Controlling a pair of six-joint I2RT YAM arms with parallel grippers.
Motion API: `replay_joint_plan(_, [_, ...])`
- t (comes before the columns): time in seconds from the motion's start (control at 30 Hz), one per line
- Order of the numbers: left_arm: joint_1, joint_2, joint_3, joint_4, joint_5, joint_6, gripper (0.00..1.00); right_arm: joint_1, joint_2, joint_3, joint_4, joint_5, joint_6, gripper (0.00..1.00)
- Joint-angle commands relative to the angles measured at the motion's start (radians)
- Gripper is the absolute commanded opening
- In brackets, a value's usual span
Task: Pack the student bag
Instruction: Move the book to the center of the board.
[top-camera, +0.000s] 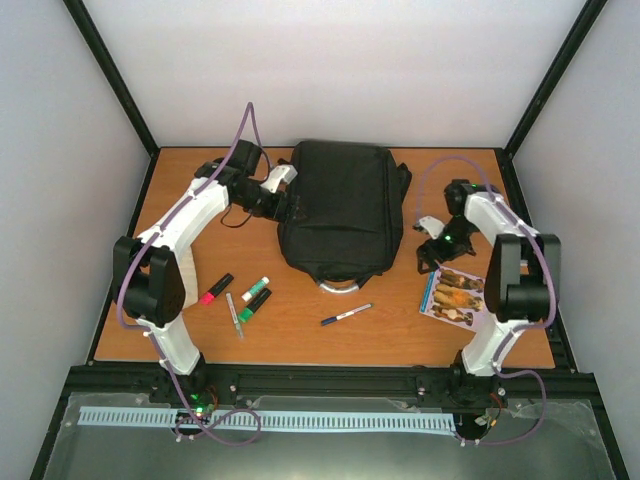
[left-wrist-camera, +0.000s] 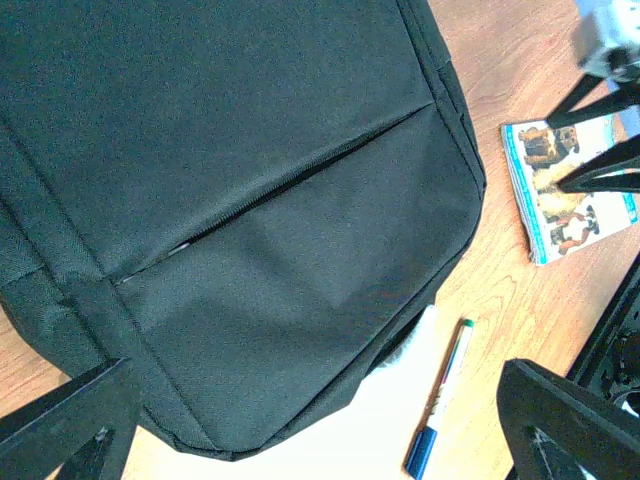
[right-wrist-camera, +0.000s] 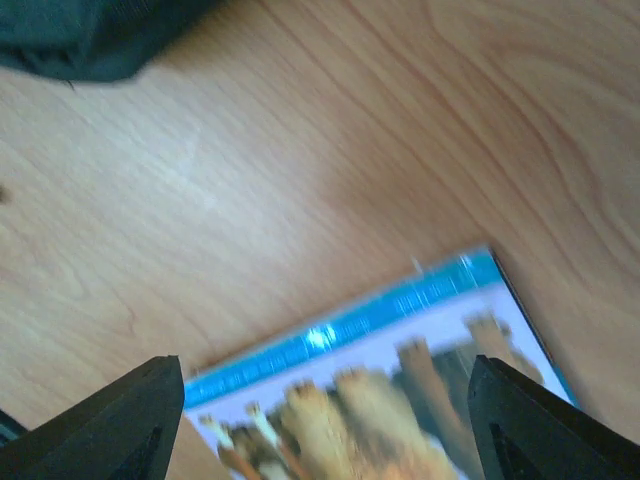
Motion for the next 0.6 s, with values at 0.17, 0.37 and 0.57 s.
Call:
replay_joint_plan(0.17, [-0.006,-0.001,0.016,0.002,0.010,0.005,1.00,-0.244,-0.246,-0.165,-0.122,0.086,-0.095,0.85])
replay_joint_plan(0.37, [-0.007,0.020,0.019,0.010,0.014,-0.008,0.99,-0.305,-0.428,-0.342,-0.126,0.315,-0.267,1.00])
replay_joint_plan(0.57, [-0.006,0.030,0.020,0.017,0.028,-0.021,0.99,-0.327,-0.522,-0.513,-0.035,0.567,-0.432,1.00])
